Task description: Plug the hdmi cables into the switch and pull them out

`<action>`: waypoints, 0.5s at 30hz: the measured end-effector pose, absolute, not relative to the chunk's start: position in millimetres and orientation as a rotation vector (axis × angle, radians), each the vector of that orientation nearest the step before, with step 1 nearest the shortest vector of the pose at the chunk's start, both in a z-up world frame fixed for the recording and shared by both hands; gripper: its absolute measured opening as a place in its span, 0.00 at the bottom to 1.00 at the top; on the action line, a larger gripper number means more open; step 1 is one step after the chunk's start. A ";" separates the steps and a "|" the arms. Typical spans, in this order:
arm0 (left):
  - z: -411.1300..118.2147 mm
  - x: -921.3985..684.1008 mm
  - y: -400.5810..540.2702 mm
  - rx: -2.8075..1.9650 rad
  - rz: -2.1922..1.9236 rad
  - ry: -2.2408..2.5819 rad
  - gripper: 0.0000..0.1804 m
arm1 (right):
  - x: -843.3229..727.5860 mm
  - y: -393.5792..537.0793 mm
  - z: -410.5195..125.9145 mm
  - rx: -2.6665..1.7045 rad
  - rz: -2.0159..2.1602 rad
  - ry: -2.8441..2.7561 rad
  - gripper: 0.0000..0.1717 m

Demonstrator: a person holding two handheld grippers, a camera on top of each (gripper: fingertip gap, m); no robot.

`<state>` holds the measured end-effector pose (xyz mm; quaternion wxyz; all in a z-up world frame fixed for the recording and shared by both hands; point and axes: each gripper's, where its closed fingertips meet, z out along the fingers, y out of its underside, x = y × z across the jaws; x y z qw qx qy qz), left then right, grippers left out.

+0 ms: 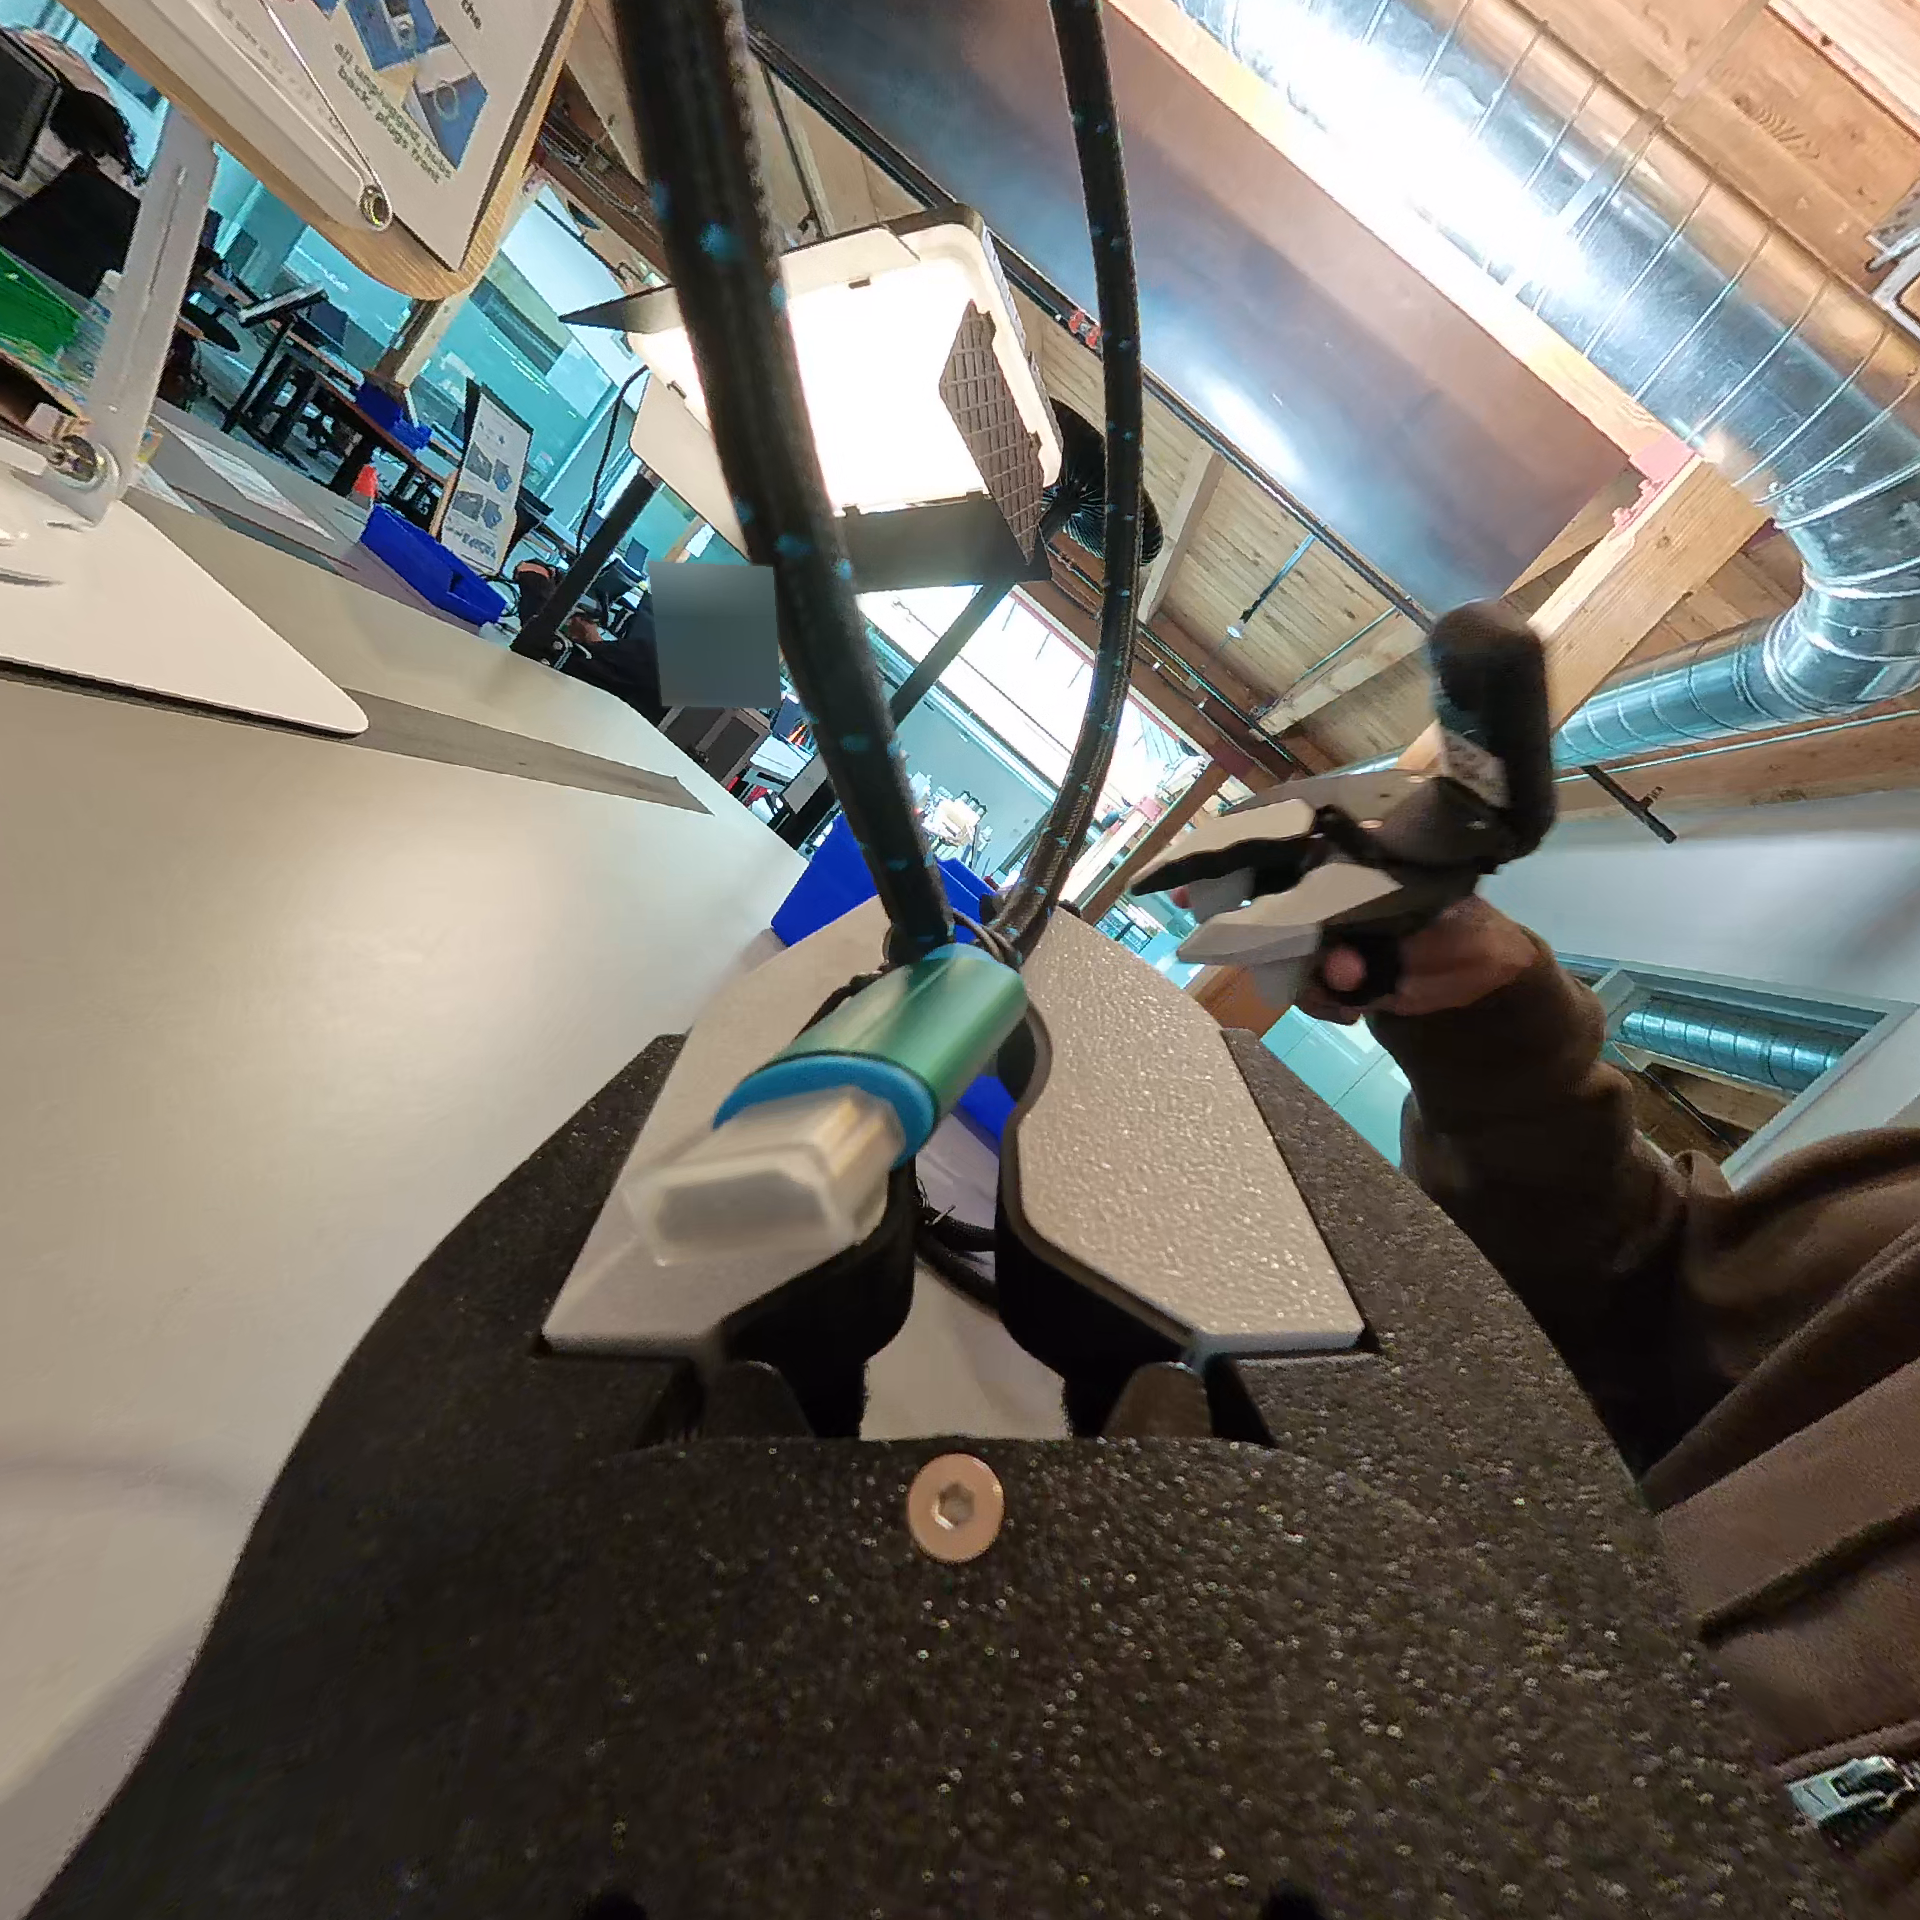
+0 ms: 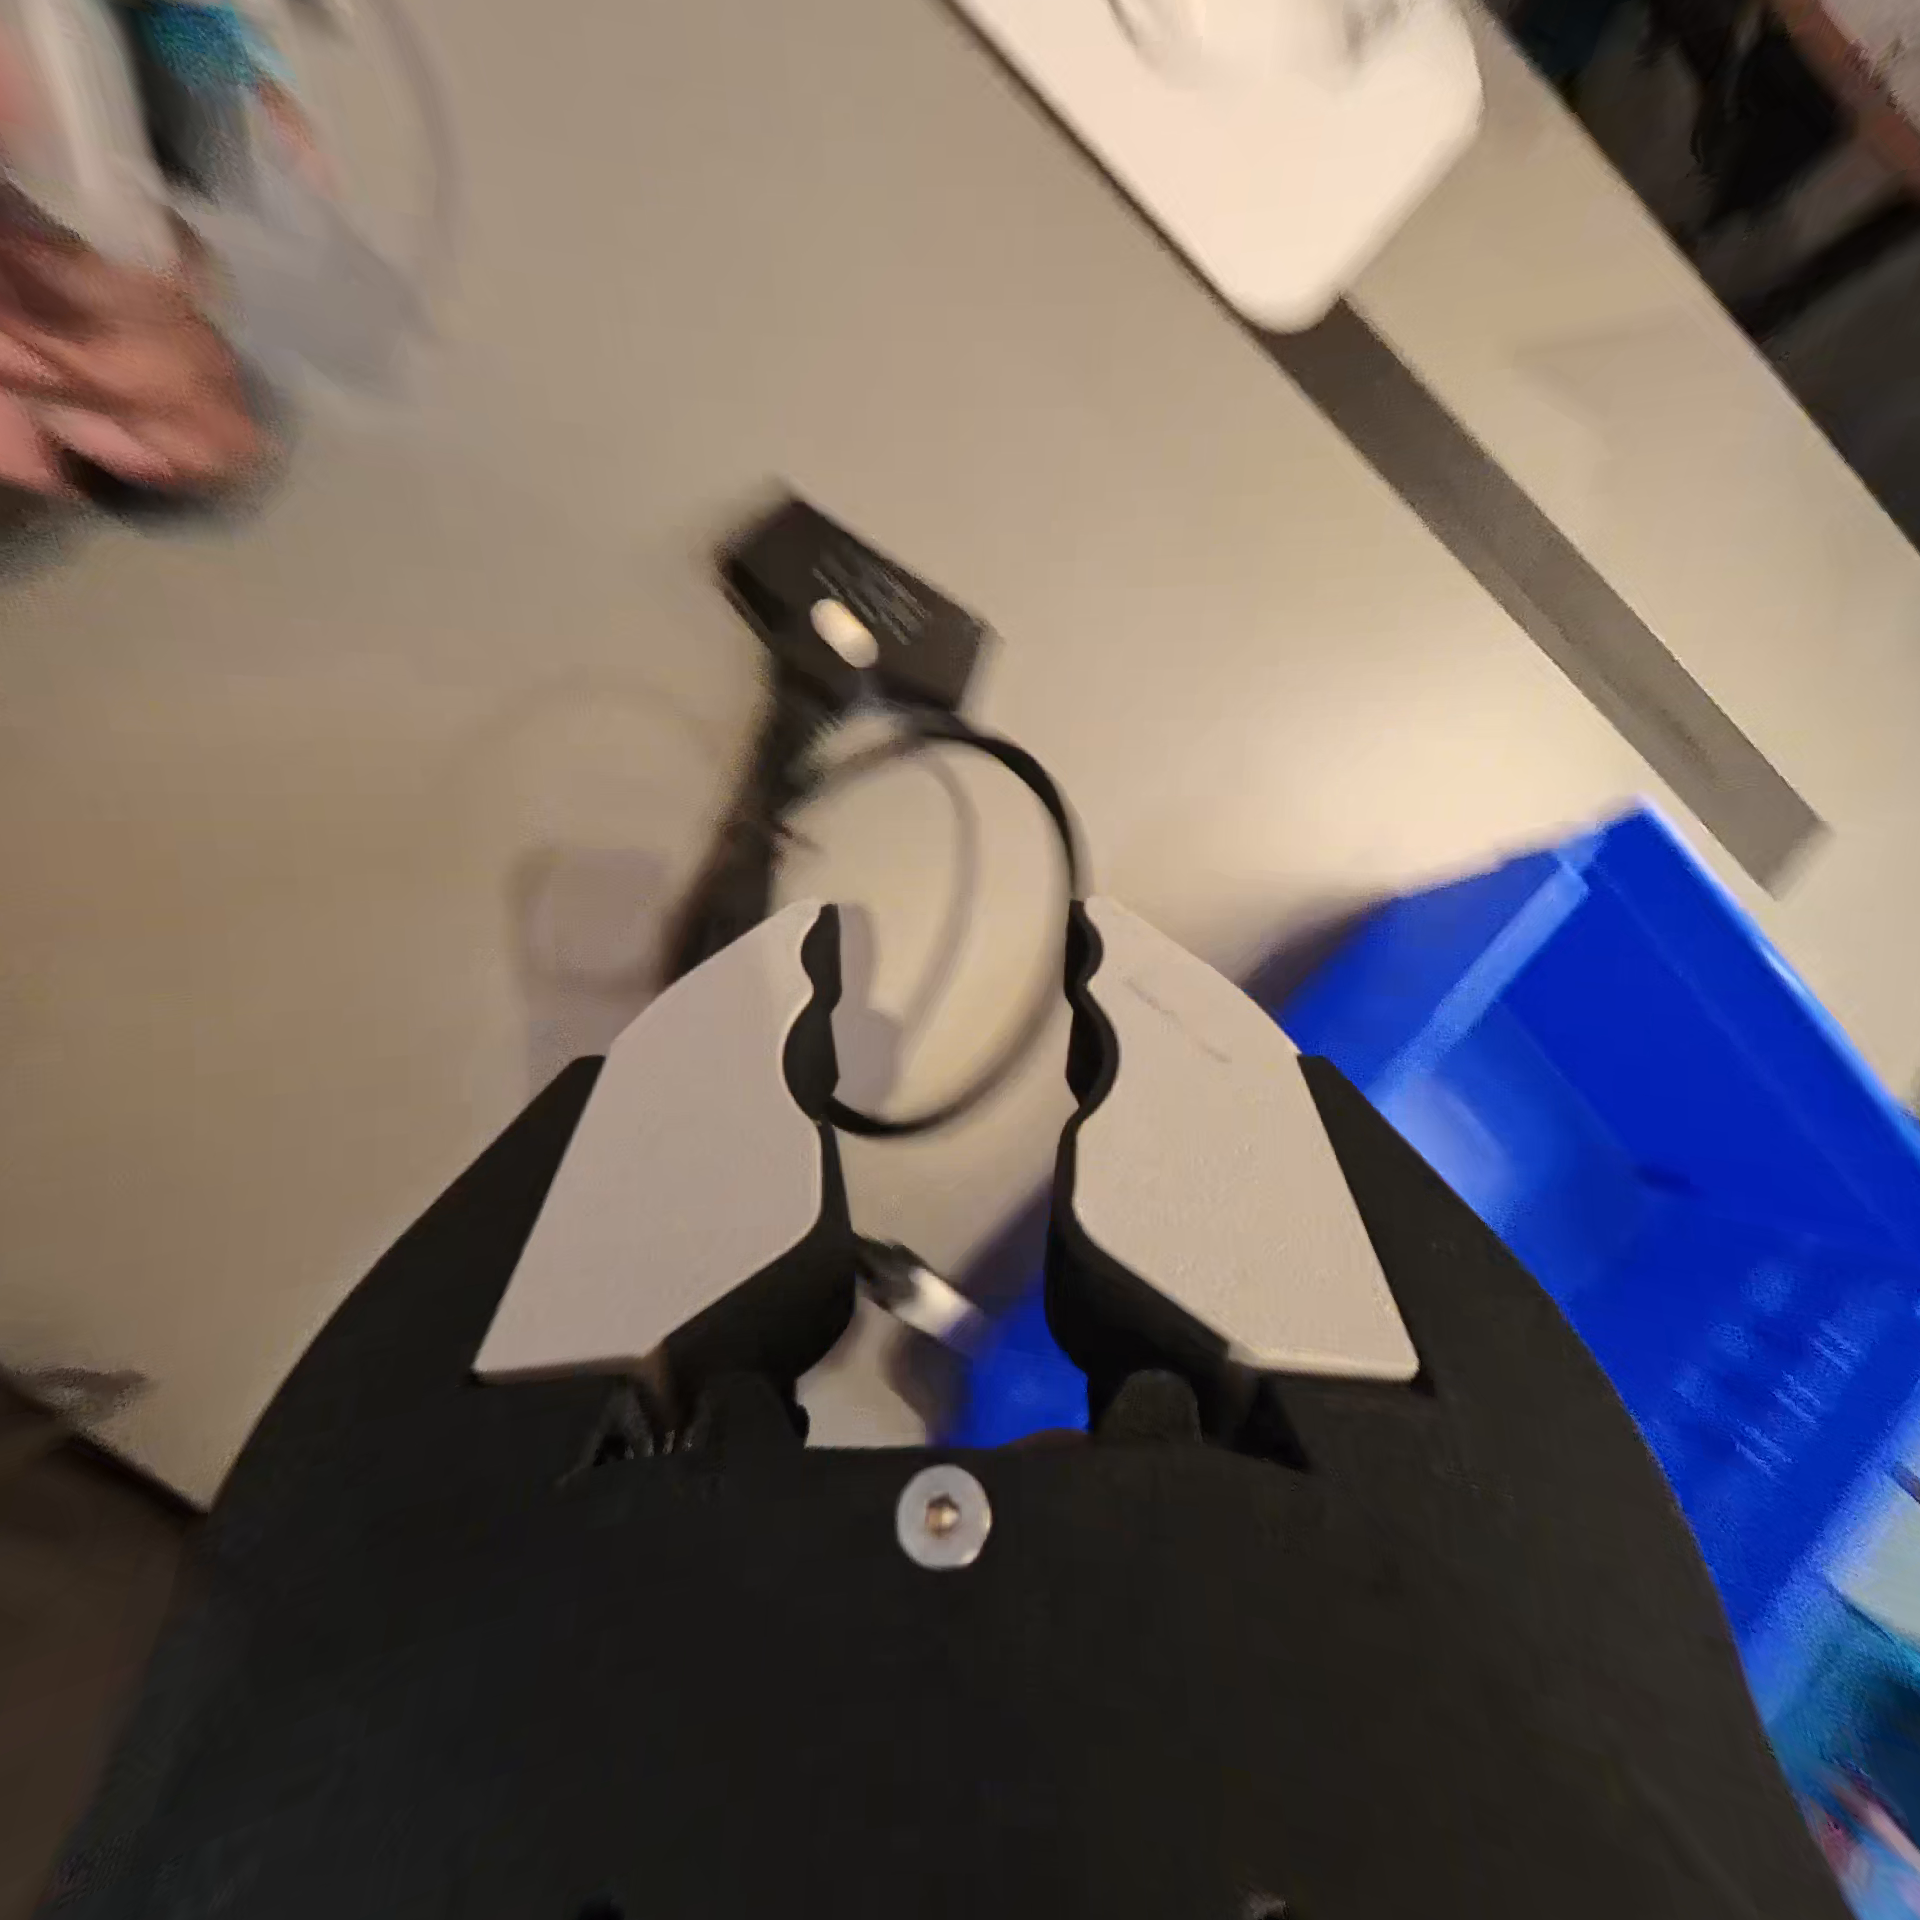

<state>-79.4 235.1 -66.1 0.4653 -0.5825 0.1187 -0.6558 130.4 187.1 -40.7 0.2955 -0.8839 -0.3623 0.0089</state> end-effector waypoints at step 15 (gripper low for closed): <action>-71.1 -81.2 235.8 -1.479 -1.604 0.284 0.06 | 14.4 236.2 -136.1 -2.490 -0.054 -0.988 0.41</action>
